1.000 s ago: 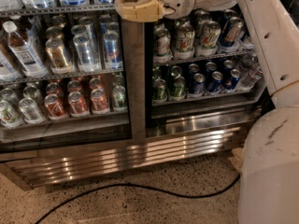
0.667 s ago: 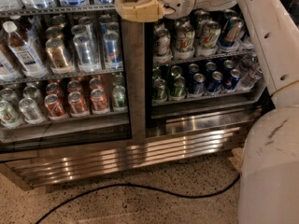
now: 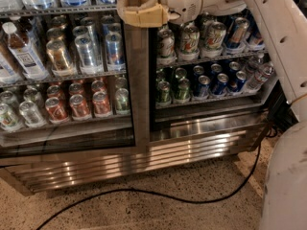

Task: Open right fridge door

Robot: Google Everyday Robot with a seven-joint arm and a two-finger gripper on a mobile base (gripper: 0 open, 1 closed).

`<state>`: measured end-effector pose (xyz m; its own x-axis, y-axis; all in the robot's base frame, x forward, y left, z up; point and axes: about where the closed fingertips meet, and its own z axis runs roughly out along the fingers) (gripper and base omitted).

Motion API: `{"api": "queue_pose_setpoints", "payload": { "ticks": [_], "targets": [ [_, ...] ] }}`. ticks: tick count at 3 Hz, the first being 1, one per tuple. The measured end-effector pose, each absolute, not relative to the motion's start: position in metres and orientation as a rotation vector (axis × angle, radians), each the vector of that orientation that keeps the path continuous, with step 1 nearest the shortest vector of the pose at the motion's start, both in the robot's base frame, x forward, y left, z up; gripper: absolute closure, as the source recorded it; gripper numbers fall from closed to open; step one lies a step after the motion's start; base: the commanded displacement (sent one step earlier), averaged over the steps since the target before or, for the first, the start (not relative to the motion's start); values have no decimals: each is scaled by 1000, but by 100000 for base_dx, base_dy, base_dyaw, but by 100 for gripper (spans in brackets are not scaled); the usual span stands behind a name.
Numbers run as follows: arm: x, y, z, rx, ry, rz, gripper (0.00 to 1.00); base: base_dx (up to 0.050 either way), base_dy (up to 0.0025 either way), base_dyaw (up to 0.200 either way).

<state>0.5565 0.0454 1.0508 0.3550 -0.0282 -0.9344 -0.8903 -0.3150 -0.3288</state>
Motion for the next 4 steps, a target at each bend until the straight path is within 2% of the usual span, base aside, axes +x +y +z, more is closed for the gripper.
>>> {"api": "queue_pose_setpoints", "payload": {
  "ticks": [4],
  "targets": [
    [537, 47, 1053, -1604, 802, 1091, 100, 0, 0, 0]
  ]
}}
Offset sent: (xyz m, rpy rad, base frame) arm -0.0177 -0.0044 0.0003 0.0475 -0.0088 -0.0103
